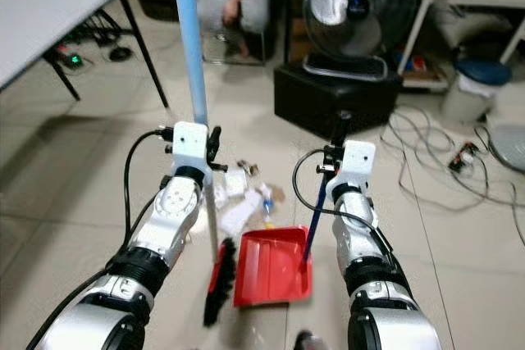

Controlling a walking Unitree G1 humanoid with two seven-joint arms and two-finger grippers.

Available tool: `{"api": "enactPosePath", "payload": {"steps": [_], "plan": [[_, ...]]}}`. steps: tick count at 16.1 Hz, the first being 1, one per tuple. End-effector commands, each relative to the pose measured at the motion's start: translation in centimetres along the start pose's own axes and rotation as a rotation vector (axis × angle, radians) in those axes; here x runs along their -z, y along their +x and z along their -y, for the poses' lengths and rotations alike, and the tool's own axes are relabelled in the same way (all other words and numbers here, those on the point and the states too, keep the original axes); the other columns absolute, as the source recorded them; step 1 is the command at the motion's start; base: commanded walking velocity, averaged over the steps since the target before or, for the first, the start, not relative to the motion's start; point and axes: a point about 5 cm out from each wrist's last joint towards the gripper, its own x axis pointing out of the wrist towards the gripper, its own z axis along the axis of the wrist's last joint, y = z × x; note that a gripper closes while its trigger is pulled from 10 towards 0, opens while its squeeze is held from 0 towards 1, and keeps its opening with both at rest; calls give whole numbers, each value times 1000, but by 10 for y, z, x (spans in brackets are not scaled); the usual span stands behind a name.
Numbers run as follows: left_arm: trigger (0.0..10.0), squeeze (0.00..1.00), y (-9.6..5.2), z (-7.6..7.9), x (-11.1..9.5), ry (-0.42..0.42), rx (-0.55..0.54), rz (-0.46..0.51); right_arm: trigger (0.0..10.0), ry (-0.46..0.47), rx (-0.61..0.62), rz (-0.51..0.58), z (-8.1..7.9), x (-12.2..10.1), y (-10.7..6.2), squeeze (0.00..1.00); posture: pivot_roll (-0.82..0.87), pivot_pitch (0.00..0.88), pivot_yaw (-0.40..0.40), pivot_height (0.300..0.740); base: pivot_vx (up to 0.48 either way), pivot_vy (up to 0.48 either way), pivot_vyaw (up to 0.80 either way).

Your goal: Sweep floor

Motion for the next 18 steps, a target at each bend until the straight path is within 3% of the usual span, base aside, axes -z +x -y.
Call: {"api": "enactPosePath", "payload": {"steps": [1, 3, 13, 18], "plan": [[10000, 0, 5, 1, -14, 14, 0, 57, 10000, 12, 4, 60, 1, -13, 4, 0, -13, 0, 30, 740, 356, 0, 0], [10000, 0, 5, 0, -13, 12, -6, 56, 10000, 21, -9, 53, -1, -12, 4, 0, -7, 6, 28, 740, 369, 0, -672], [10000, 0, 4, -5, -13, 8, -30, 58, 10000, 11, -7, 66, -2, -12, 3, 0, 0, 26, 24, 740, 366, 0, 0], [10000, 0, 3, -7, -16, -5, -42, 78, 10000, 10, -9, 69, -2, -12, 2, 0, -1, 32, 23, 740, 0, 0, 0]]}}
